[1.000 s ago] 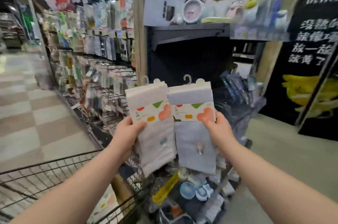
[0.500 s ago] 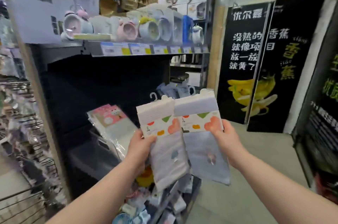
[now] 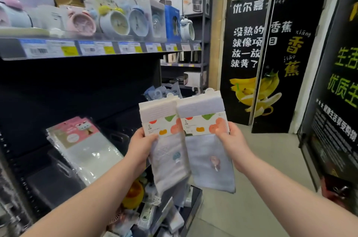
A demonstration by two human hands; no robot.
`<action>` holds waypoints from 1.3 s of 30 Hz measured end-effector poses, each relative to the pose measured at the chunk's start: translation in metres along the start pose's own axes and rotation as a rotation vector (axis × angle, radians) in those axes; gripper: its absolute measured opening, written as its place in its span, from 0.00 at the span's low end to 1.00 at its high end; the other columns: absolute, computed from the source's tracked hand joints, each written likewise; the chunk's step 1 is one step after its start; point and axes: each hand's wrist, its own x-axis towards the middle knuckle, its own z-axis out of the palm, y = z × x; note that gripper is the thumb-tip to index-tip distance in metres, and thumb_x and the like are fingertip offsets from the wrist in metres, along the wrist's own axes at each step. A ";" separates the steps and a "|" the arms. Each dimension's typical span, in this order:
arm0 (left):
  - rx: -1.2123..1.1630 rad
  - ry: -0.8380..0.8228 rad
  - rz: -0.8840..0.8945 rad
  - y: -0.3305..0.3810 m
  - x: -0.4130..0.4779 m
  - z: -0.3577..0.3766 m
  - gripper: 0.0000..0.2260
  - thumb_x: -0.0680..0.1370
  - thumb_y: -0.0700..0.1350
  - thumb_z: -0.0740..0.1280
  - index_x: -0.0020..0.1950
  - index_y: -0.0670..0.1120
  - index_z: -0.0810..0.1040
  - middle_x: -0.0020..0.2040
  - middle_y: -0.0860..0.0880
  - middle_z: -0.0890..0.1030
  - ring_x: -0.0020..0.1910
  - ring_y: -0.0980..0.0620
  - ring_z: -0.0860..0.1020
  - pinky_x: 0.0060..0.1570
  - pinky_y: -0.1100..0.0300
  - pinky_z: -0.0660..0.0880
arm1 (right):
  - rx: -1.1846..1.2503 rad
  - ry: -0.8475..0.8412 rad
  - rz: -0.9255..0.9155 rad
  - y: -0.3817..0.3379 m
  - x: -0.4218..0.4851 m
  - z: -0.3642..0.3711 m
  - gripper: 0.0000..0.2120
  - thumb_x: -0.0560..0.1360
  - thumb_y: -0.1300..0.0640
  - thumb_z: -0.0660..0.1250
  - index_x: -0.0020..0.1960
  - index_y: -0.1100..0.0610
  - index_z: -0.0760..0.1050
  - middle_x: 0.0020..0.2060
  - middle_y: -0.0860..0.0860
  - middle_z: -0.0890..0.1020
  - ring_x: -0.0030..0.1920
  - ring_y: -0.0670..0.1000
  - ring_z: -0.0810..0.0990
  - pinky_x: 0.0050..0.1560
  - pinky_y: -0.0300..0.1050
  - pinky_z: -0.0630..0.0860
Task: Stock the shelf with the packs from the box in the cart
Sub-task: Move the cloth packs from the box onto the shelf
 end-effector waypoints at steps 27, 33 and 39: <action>-0.048 0.238 0.039 0.005 0.300 -0.022 0.09 0.77 0.36 0.64 0.56 0.46 0.77 0.50 0.46 0.83 0.49 0.46 0.81 0.48 0.49 0.78 | 0.102 -0.358 -0.035 0.015 0.302 0.166 0.15 0.74 0.56 0.69 0.59 0.57 0.74 0.52 0.53 0.83 0.52 0.55 0.82 0.56 0.58 0.78; 0.005 0.214 -0.022 -0.012 0.315 -0.027 0.11 0.78 0.33 0.61 0.47 0.46 0.81 0.44 0.47 0.86 0.45 0.48 0.82 0.47 0.51 0.78 | 0.175 -0.489 0.012 0.030 0.342 0.200 0.13 0.74 0.59 0.68 0.58 0.58 0.73 0.51 0.54 0.82 0.50 0.54 0.81 0.49 0.51 0.78; 0.070 0.335 -0.104 -0.027 0.345 -0.042 0.12 0.76 0.33 0.64 0.57 0.43 0.79 0.53 0.39 0.83 0.49 0.42 0.82 0.52 0.44 0.78 | 0.204 -0.627 0.038 0.043 0.378 0.228 0.18 0.68 0.52 0.73 0.55 0.56 0.76 0.50 0.53 0.84 0.50 0.55 0.83 0.53 0.53 0.78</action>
